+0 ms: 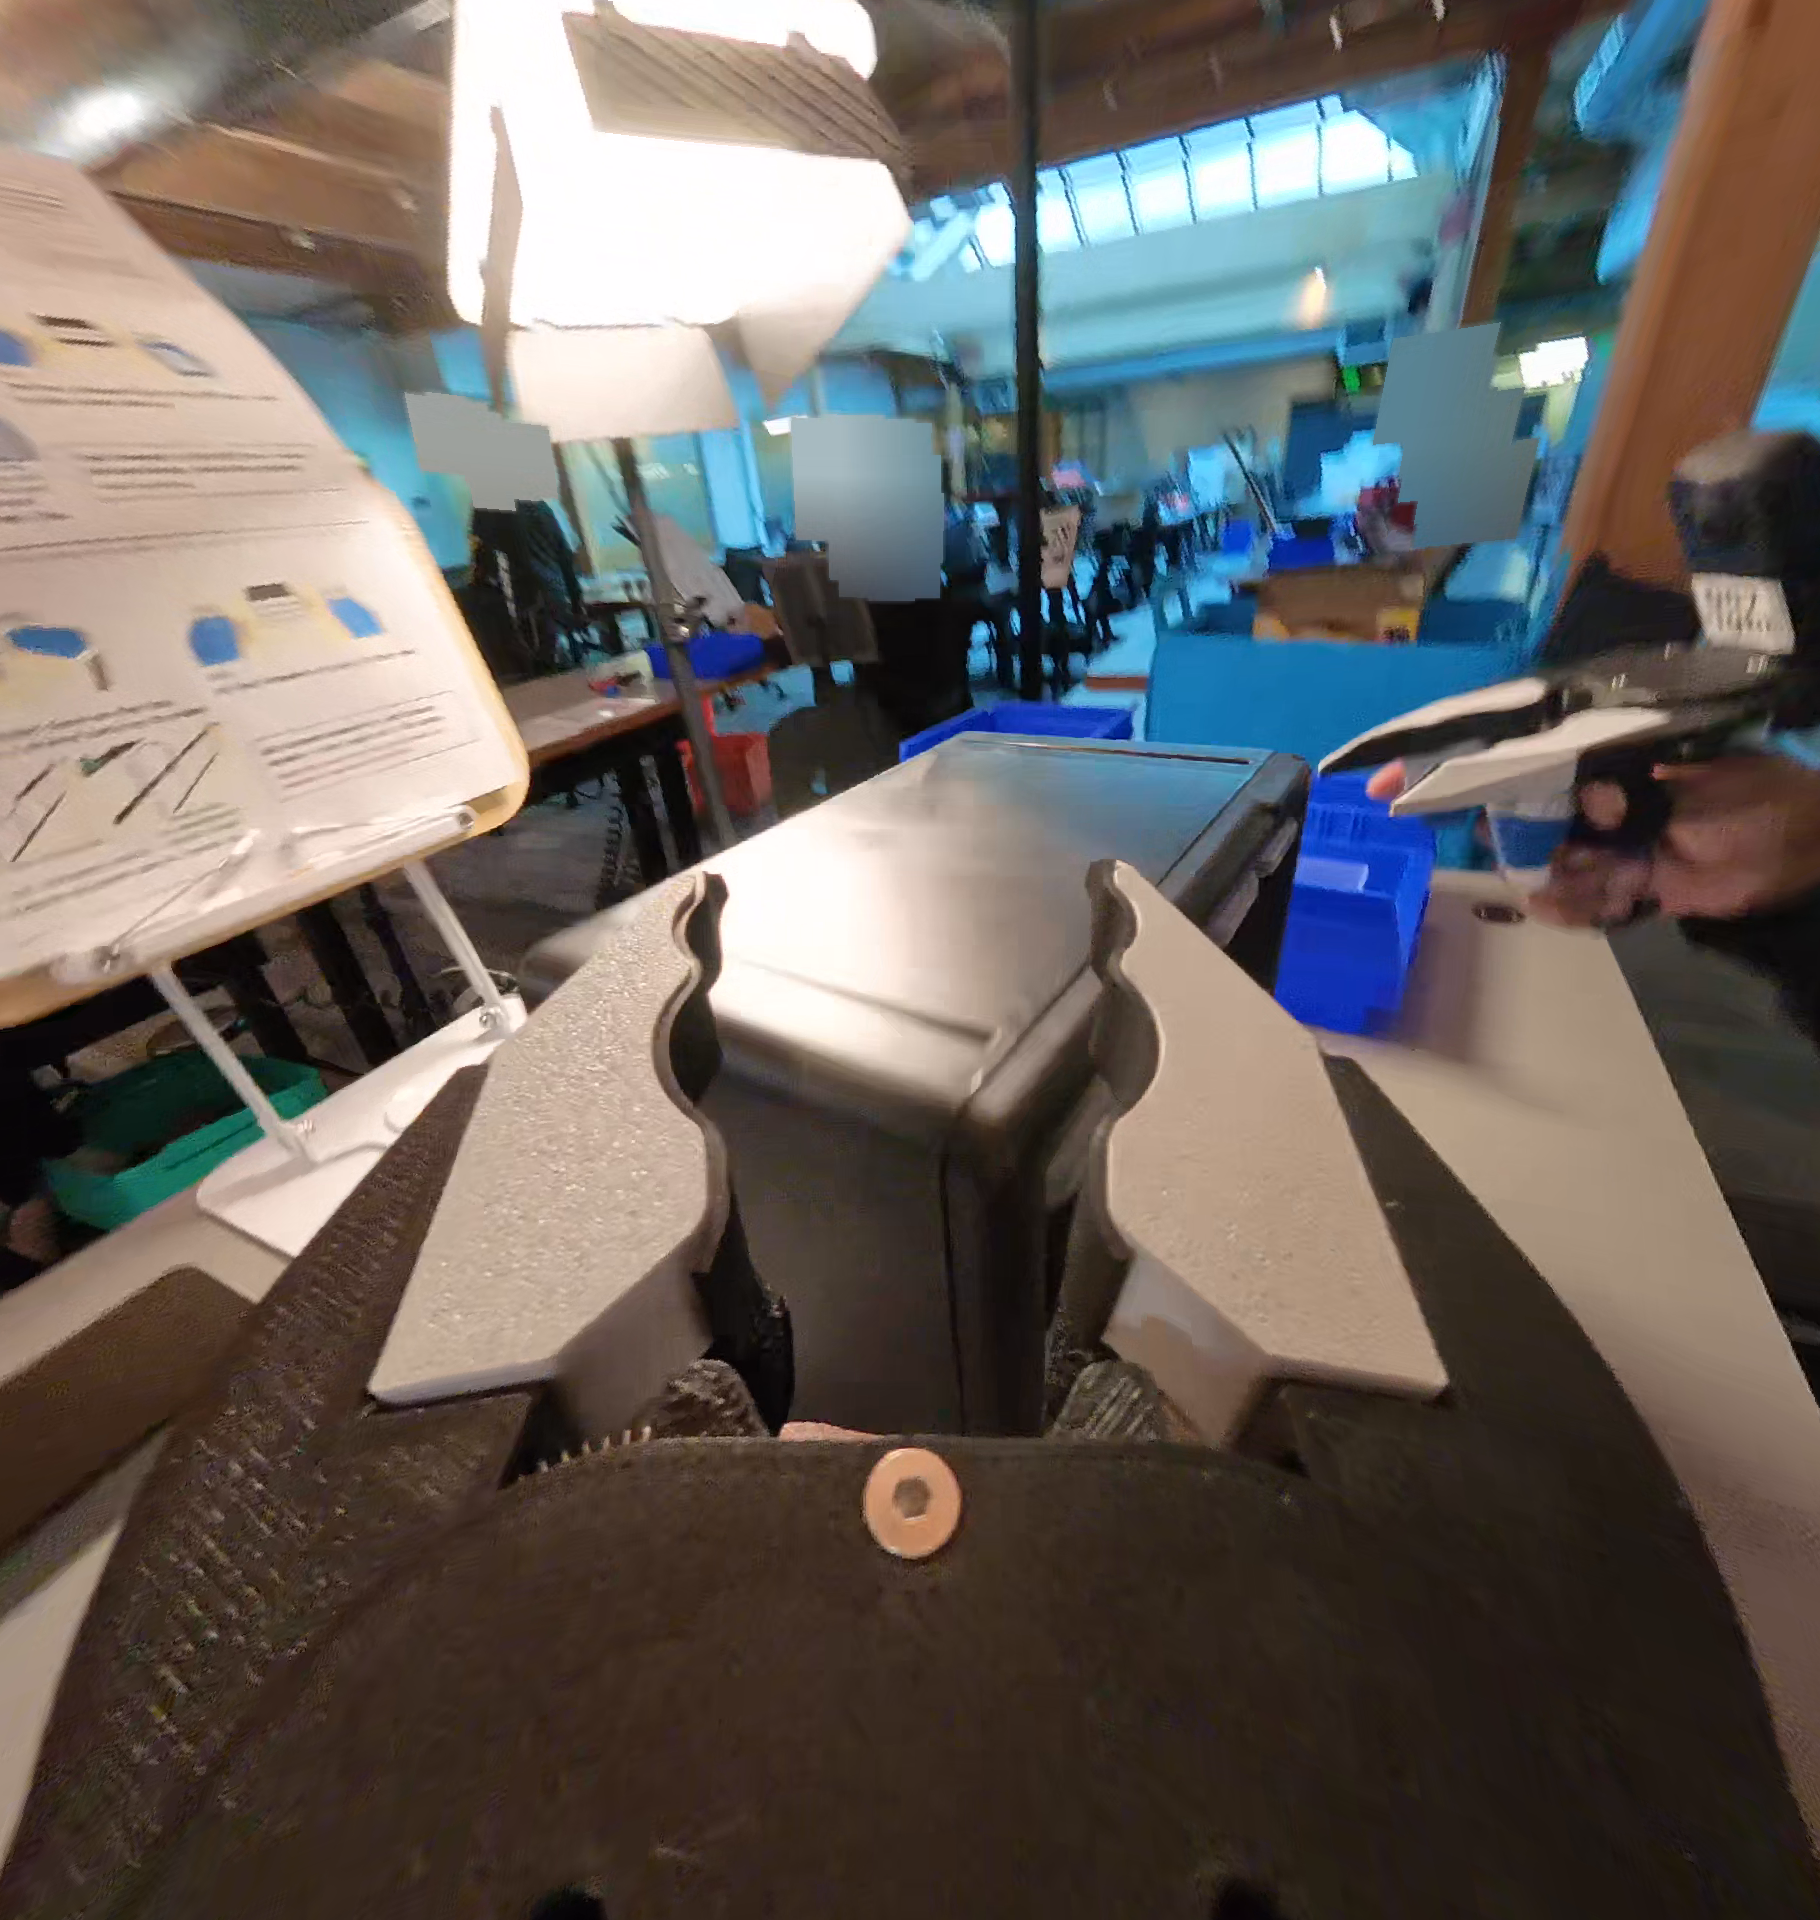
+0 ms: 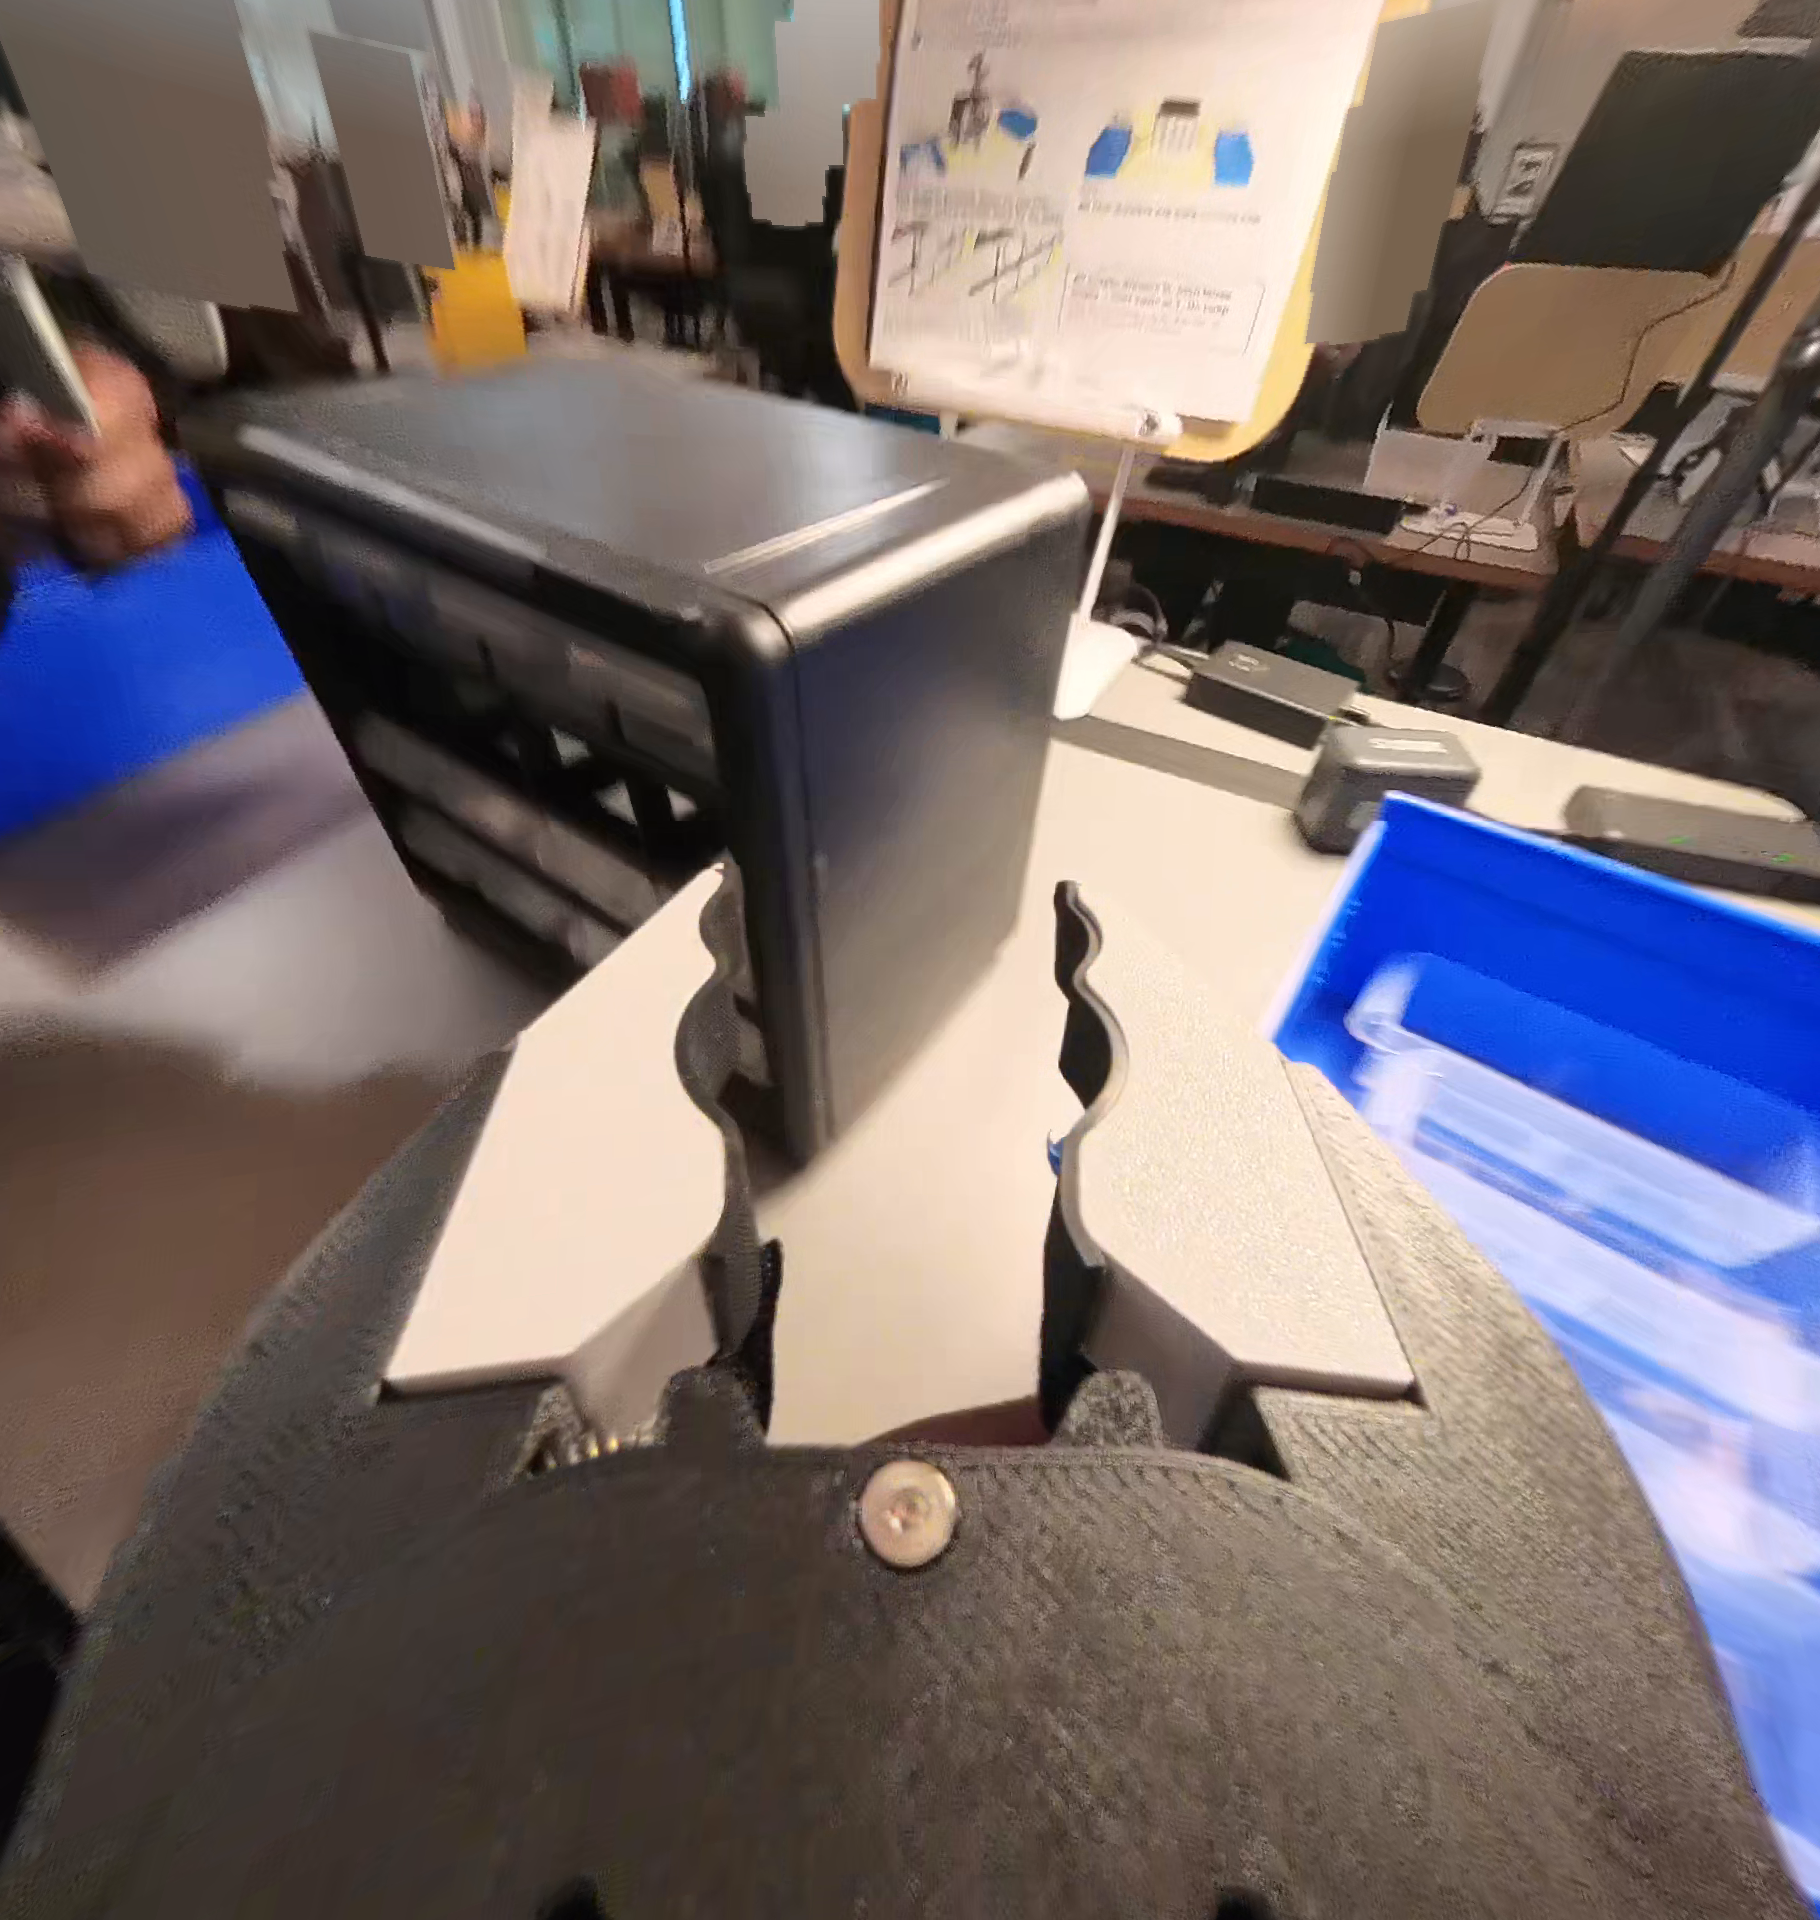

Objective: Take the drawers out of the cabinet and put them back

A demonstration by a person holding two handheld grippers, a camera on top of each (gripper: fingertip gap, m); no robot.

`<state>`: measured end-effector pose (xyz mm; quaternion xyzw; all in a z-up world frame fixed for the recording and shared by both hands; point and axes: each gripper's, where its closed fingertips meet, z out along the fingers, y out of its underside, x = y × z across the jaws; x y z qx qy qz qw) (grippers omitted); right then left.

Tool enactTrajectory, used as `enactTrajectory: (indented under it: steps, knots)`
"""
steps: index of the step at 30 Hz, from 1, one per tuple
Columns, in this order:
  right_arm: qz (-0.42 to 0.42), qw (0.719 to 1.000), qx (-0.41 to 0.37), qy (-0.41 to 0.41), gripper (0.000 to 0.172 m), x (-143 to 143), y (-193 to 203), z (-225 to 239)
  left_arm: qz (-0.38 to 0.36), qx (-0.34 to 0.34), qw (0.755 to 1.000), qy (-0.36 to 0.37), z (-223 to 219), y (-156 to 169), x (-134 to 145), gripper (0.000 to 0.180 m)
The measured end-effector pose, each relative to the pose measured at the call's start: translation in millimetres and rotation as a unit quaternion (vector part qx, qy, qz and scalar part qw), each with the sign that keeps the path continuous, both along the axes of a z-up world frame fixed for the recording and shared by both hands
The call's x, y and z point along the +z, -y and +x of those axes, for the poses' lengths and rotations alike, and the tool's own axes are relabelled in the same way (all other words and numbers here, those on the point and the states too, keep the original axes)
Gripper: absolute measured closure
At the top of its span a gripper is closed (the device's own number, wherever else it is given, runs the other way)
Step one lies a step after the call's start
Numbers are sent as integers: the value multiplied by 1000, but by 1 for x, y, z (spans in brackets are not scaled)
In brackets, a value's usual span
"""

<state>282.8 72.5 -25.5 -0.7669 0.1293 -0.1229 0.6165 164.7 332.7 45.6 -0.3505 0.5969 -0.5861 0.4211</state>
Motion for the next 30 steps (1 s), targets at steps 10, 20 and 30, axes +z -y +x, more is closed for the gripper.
enactTrajectory:
  steps: [10,20,30]
  knots:
    - [9,1000,-26,-6,119,-51,-70,4,-89,45,992,-77,-28,-21,-117,113]
    - [-5,1000,9,21,133,-56,-105,24,-63,91,990,-87,-13,-19,-131,136]
    - [48,999,12,18,133,-57,-139,38,-81,167,981,-51,-3,-48,-131,137]
